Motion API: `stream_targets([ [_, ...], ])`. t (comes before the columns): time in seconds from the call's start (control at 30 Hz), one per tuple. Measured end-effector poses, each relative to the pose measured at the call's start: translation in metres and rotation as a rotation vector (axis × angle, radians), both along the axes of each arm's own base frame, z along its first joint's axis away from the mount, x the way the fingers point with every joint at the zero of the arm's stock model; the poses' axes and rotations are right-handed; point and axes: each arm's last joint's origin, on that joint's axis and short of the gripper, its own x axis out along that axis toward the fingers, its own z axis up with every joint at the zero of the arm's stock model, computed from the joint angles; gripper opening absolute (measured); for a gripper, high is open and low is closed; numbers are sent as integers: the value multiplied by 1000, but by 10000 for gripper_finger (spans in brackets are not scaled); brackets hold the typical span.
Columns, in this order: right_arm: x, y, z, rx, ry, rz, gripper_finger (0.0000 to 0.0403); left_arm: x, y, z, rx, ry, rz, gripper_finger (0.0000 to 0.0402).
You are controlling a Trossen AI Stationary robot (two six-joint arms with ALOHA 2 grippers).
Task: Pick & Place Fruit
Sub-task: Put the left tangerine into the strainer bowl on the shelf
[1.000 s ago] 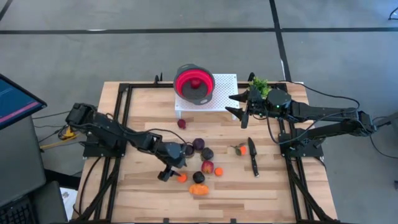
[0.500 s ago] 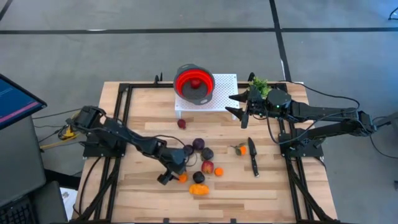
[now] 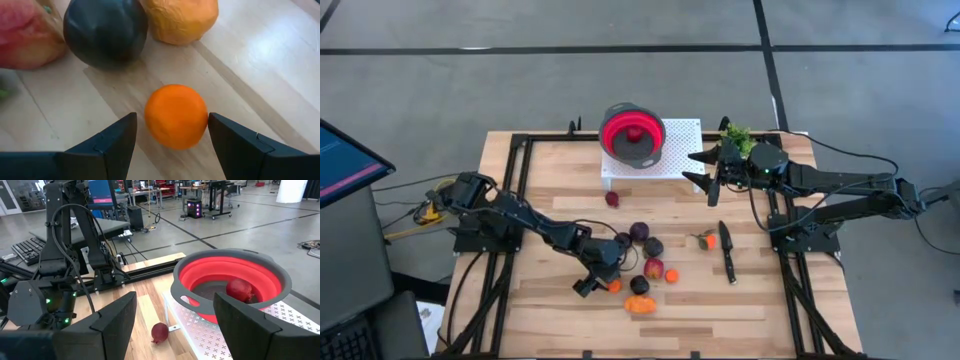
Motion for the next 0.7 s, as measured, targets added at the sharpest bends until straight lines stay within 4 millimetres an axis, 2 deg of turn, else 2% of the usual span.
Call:
stream_targets([
  [0.33,0,0,0,0,0,0,260,4,7,-8,-2,3,-39,227],
  [0.7,0,0,0,0,0,0,260,5,7,-8,9,-20,-64,219],
])
